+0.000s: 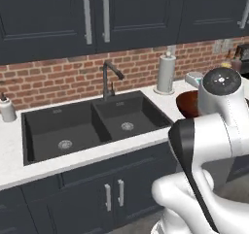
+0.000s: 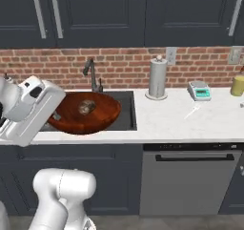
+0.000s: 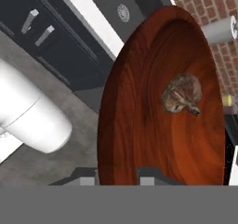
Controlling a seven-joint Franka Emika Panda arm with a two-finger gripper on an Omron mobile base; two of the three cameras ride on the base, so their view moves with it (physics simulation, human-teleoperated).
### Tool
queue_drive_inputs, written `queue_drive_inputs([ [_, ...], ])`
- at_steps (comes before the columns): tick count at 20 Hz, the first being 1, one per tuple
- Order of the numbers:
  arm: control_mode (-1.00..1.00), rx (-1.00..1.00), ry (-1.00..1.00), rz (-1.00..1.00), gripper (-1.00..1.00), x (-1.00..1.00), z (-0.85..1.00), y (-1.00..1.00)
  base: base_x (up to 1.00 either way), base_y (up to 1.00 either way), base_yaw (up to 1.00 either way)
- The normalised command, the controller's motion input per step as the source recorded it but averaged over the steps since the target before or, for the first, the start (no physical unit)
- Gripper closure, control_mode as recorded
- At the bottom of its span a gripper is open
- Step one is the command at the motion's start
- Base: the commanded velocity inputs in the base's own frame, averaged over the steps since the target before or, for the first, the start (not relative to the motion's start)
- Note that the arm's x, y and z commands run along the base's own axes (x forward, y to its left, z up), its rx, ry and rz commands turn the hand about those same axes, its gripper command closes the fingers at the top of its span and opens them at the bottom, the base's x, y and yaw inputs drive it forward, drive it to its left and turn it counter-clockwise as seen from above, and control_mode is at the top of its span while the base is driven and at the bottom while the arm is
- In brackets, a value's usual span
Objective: Pick the mushroom from the sink and place it in the bowl. Then pick the bowl and place it in the microwave. Then close the microwave door and press the start button.
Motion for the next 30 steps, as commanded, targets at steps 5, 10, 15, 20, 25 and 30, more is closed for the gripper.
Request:
queue_drive_inputs([
  [5, 1.00, 0.00, 0.00, 0.00, 1.00, 0.00, 0.00, 0.00, -0.15, 0.00, -0.81],
  [10, 1.00, 0.00, 0.00, 0.00, 1.00, 0.00, 0.00, 0.00, 0.00, 0.00, -0.86],
  [15, 1.00, 0.00, 0.00, 0.00, 1.00, 0.00, 0.00, 0.00, 0.07, -0.05, -0.81],
  [20, 1.00, 0.00, 0.00, 0.00, 1.00, 0.00, 0.00, 0.00, 0.59, -0.59, -0.53],
  [25, 1.00, 0.00, 0.00, 0.00, 1.00, 0.00, 0.00, 0.00, 0.93, -0.95, -0.36],
  [30, 1.00, 0.00, 0.00, 0.00, 1.00, 0.00, 0.00, 0.00, 1.00, -0.94, -0.32],
])
